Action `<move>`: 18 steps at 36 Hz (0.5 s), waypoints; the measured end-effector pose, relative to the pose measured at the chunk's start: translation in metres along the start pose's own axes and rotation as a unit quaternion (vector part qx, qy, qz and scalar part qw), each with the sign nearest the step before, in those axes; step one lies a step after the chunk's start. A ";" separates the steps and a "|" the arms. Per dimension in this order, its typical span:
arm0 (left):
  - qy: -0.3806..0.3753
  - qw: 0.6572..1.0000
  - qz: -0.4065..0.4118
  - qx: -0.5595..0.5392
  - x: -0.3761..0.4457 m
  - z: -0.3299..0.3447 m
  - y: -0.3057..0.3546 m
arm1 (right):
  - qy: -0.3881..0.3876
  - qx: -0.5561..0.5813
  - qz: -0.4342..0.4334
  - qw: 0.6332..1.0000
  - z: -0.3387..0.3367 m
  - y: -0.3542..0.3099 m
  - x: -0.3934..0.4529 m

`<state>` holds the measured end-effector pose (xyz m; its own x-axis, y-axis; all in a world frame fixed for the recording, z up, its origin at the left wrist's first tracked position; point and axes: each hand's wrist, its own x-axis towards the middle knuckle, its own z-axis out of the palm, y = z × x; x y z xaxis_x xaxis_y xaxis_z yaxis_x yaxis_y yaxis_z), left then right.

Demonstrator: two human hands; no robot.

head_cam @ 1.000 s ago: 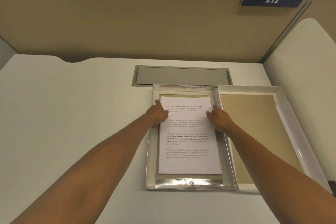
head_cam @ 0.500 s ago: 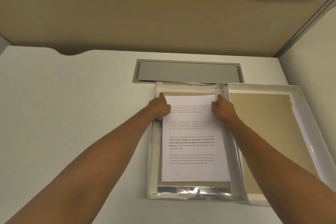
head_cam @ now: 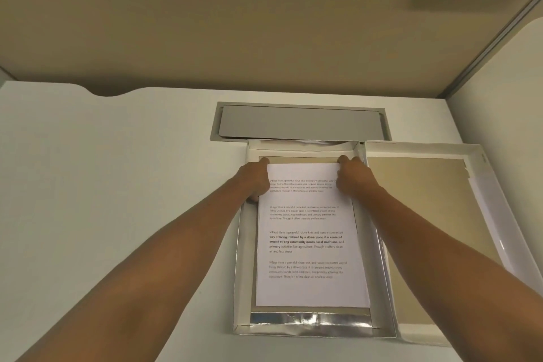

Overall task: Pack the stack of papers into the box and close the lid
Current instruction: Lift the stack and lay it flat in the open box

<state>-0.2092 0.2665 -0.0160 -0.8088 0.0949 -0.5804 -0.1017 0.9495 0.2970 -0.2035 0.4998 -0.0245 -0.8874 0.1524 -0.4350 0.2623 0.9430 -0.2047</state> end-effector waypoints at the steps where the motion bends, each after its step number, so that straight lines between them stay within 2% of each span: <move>1: 0.004 1.000 0.001 0.004 0.001 0.001 0.000 | 0.003 -0.002 -0.001 1.000 0.001 0.001 -0.001; 4: 0.011 1.000 0.003 0.006 0.003 0.004 0.000 | 0.035 0.014 -0.009 0.999 0.000 0.003 -0.006; 9: 0.044 0.999 -0.018 -0.011 -0.002 0.010 0.001 | 0.150 0.074 0.000 0.986 -0.001 0.027 -0.033; 18: 0.131 0.989 -0.042 -0.060 -0.047 0.030 0.016 | 0.100 0.128 0.081 0.983 0.018 0.088 -0.097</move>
<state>-0.1552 0.2864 -0.0065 -0.9153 -0.0786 -0.3949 -0.2299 0.9072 0.3524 -0.0873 0.5624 -0.0159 -0.8758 0.3741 -0.3049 0.4711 0.8001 -0.3713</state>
